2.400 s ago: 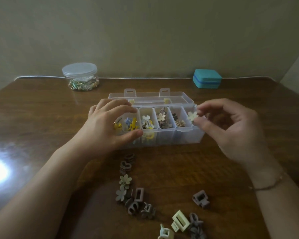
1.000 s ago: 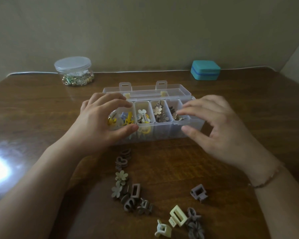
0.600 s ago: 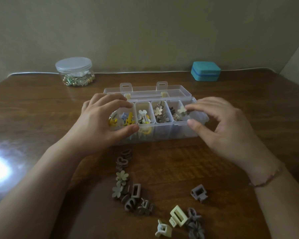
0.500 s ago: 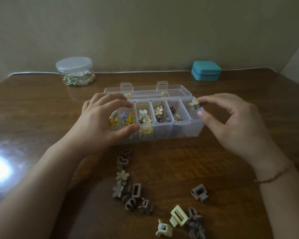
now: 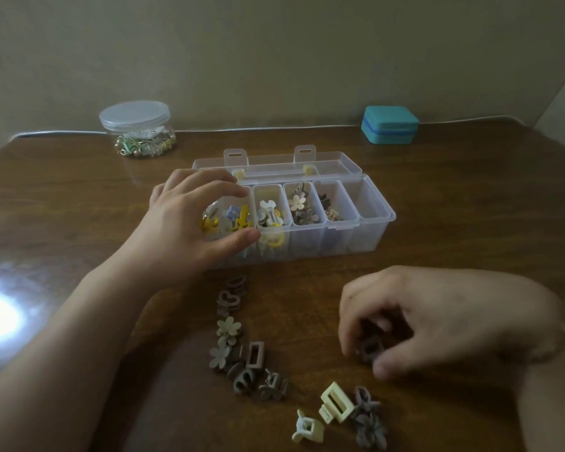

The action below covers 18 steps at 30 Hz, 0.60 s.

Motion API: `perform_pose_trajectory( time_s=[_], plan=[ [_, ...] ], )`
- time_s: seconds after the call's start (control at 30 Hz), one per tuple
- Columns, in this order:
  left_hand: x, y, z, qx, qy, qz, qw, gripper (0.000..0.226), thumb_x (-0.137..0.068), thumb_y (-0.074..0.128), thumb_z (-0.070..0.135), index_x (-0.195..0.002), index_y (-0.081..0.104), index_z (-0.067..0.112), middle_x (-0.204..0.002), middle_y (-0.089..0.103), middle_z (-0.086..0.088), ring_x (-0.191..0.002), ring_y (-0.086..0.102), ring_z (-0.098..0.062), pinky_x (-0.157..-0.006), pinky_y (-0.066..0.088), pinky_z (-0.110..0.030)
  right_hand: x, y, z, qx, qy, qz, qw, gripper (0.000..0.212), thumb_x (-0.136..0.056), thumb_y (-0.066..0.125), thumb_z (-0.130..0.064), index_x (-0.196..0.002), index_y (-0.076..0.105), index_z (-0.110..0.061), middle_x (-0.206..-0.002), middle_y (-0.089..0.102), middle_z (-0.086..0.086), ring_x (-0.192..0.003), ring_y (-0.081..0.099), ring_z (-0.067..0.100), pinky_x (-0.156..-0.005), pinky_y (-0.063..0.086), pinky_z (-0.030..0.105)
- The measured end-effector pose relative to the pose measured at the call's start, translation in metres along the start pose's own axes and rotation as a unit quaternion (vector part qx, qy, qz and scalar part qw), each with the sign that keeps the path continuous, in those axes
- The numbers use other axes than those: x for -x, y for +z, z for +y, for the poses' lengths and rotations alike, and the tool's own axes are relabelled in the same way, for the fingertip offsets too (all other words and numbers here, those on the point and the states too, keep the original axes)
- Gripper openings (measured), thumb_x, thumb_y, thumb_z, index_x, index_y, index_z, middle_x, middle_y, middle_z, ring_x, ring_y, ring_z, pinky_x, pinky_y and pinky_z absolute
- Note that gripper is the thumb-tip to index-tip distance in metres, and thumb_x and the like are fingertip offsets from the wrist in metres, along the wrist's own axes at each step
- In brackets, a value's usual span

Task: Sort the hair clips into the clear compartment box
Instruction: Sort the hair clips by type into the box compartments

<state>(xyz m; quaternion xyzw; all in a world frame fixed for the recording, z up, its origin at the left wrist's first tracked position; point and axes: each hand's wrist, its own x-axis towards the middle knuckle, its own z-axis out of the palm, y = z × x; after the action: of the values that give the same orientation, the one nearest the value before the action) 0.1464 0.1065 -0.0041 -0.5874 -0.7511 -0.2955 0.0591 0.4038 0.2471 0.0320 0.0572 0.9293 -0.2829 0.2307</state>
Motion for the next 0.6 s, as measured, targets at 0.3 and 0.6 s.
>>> perform_pose_trajectory(
  time_s=[0.3, 0.6],
  plan=[
    [-0.001, 0.001, -0.001, 0.008, 0.003, 0.003, 1.0, 0.065, -0.073, 0.05, 0.075, -0.121, 0.062, 0.034, -0.134, 0.05, 0.014, -0.131, 0.034, -0.013, -0.105, 0.028, -0.048, -0.01, -0.01, 0.025, -0.072, -0.008, 0.598, 0.798, 0.02, -0.085, 0.067, -0.027, -0.105, 0.066, -0.03, -0.098, 0.066, -0.015, -0.092, 0.062, 0.006, -0.068, 0.05, 0.012],
    [0.0, 0.0, -0.001, 0.003, -0.004, -0.004, 1.0, 0.065, -0.073, 0.049, 0.076, -0.122, 0.061, 0.035, -0.135, 0.051, 0.014, -0.133, 0.035, -0.017, -0.107, 0.027, -0.051, -0.002, -0.003, 0.013, -0.074, -0.16, 0.433, 0.884, 0.018, -0.081, 0.074, -0.026, -0.097, 0.069, -0.017, -0.107, 0.066, -0.003, -0.106, 0.061, 0.019, -0.081, 0.052, 0.028]
  ],
)
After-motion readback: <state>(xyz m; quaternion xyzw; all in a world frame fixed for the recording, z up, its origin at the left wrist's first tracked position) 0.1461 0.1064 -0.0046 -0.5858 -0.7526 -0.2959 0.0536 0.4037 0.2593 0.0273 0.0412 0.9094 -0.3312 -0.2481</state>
